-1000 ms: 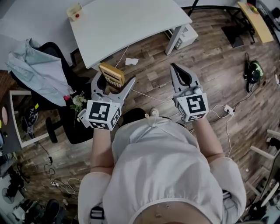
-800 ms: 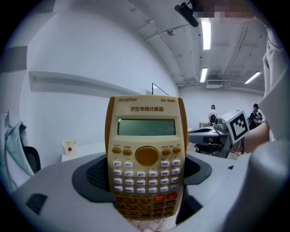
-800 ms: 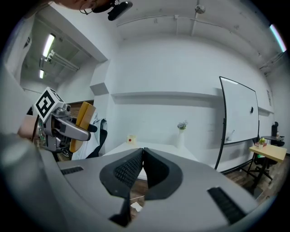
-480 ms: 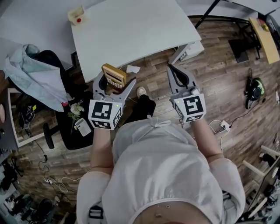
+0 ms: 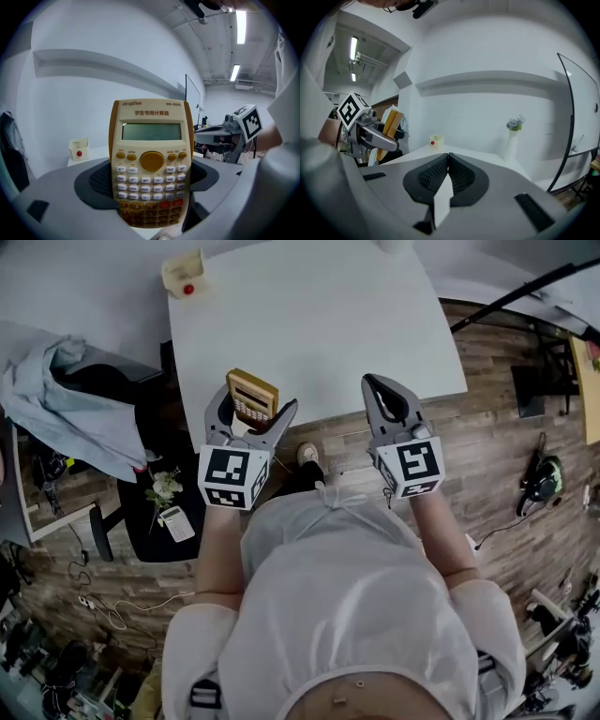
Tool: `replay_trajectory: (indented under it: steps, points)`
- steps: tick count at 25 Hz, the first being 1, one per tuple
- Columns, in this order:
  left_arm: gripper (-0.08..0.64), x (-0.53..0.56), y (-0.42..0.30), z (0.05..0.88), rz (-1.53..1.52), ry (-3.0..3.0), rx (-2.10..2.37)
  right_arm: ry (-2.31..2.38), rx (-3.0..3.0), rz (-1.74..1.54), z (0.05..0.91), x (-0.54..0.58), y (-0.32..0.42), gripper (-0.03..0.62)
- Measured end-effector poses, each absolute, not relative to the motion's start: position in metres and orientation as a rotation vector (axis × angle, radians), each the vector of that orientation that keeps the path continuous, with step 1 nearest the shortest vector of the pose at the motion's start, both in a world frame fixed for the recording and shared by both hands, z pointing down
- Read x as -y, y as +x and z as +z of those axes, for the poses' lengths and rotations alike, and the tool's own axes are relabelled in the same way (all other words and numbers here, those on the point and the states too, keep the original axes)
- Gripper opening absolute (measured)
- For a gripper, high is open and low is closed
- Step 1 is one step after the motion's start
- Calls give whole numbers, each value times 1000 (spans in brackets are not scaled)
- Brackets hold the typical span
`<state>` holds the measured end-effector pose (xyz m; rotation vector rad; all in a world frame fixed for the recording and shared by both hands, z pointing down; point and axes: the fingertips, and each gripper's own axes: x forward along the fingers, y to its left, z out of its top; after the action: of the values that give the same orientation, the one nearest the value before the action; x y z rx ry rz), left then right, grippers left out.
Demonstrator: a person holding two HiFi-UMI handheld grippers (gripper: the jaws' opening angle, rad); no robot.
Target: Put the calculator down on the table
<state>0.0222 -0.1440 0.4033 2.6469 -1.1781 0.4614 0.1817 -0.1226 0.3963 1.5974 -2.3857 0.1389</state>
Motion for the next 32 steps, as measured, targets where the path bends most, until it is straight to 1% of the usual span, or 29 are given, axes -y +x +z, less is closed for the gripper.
replay_trajectory:
  steps: [10,24,32]
  points:
    - [419,218,5,487,615,2403,1226,1436,2413,239,448,216,161,6]
    - [419,286,31,590,832,2082,1248,1218,2439,371,509,294,174,6]
    - [419,300,49,625,968,1935,1268,1112,2461,437,535,329,193,6]
